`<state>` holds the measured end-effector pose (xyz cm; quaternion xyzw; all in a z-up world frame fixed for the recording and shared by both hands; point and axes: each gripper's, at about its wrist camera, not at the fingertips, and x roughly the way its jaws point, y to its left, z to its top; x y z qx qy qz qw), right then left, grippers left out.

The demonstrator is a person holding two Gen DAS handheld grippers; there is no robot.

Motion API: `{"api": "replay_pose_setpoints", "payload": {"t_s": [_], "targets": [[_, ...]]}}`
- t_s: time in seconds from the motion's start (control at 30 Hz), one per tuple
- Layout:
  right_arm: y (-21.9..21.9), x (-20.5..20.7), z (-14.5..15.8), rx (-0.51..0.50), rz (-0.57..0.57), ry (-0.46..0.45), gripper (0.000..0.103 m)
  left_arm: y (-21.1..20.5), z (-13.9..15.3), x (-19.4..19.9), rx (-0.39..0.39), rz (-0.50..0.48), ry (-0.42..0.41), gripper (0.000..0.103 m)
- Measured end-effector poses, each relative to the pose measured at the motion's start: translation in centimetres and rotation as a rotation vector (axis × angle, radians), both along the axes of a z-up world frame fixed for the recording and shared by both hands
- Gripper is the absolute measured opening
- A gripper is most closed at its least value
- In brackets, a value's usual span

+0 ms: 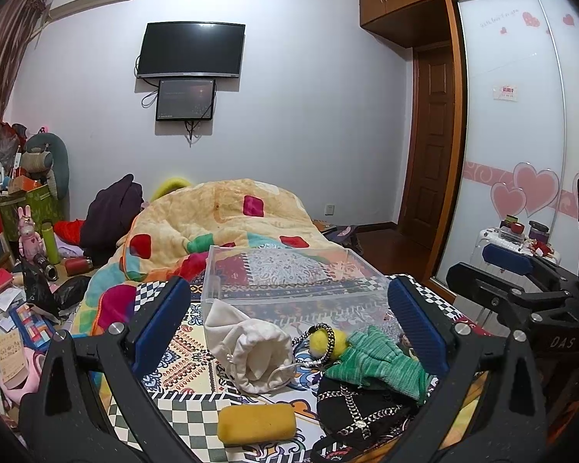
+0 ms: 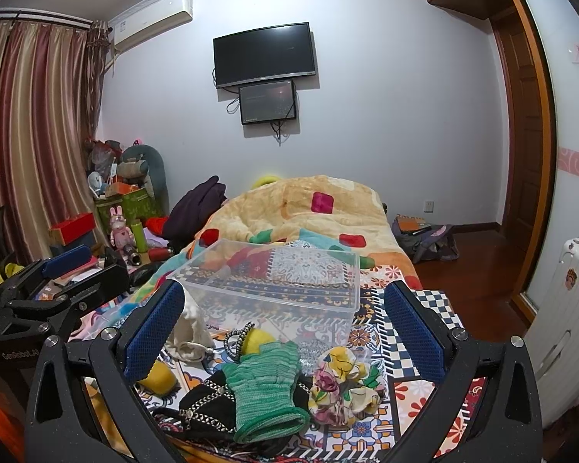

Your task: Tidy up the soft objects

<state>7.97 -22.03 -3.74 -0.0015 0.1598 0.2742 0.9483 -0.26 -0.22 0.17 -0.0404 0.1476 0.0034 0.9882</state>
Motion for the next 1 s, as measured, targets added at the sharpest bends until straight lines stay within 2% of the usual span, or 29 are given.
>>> {"api": "replay_pose_setpoints", "payload": {"t_s": [1.0], "targets": [[0.11, -0.20, 0.17, 0.002, 0.003, 0.000, 0.103, -0.29, -0.18, 0.17, 0.008, 0.000, 0.010, 0.103]]}}
